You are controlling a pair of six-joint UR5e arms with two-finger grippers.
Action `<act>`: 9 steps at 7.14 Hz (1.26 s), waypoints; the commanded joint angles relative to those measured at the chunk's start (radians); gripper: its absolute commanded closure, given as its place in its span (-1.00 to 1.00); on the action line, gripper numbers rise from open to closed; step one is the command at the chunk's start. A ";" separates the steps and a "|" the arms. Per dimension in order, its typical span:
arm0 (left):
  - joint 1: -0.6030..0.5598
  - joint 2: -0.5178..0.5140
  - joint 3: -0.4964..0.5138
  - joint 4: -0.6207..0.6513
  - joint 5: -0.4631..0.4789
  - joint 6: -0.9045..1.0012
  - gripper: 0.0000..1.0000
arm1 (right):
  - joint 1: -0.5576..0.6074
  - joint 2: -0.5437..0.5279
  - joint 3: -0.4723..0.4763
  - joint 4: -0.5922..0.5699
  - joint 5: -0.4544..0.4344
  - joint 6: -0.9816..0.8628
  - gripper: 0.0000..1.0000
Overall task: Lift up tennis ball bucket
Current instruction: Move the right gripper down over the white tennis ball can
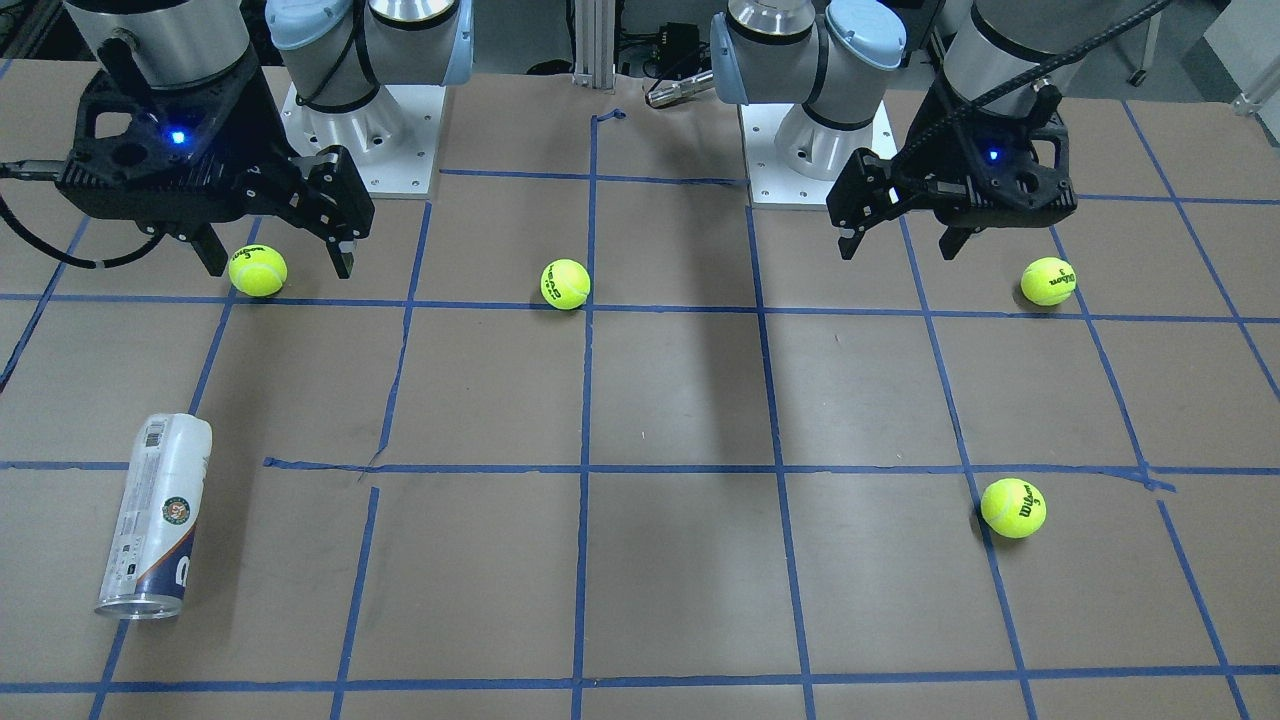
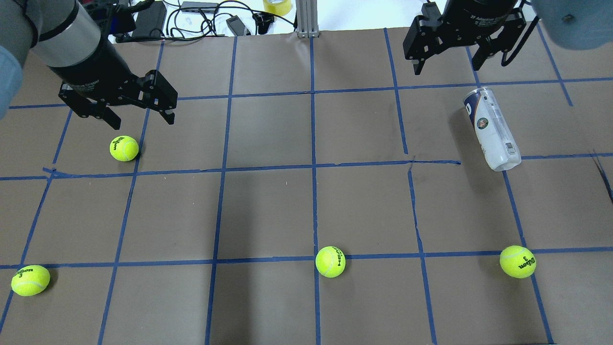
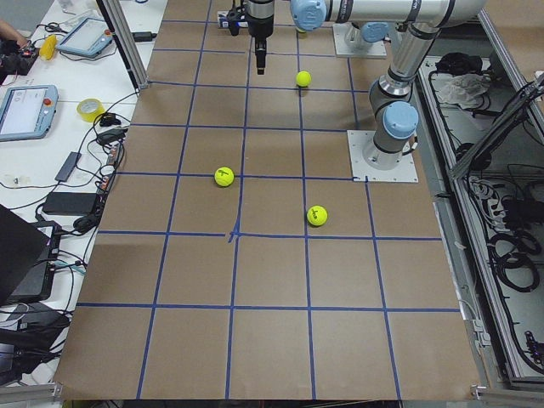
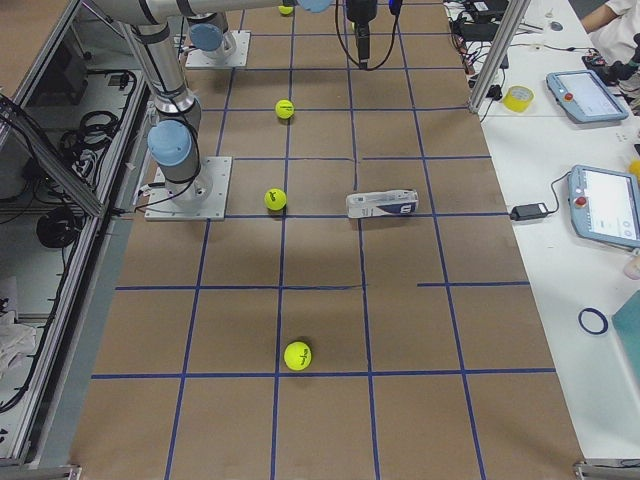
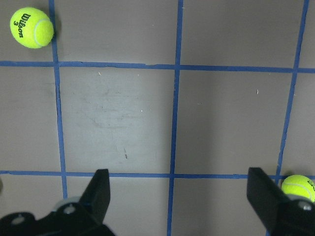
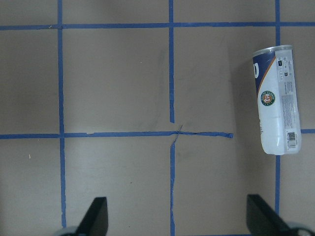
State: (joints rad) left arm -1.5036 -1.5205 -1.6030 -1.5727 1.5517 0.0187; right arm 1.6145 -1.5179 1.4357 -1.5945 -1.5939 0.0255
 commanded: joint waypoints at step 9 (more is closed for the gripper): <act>0.002 -0.003 -0.002 0.003 0.010 0.001 -1.00 | -0.292 0.569 -0.204 -0.439 -0.031 -0.231 -1.00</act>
State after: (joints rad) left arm -1.5018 -1.5232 -1.6035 -1.5697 1.5615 0.0199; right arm 1.3301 -1.0488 1.2454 -1.9378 -1.6257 -0.2013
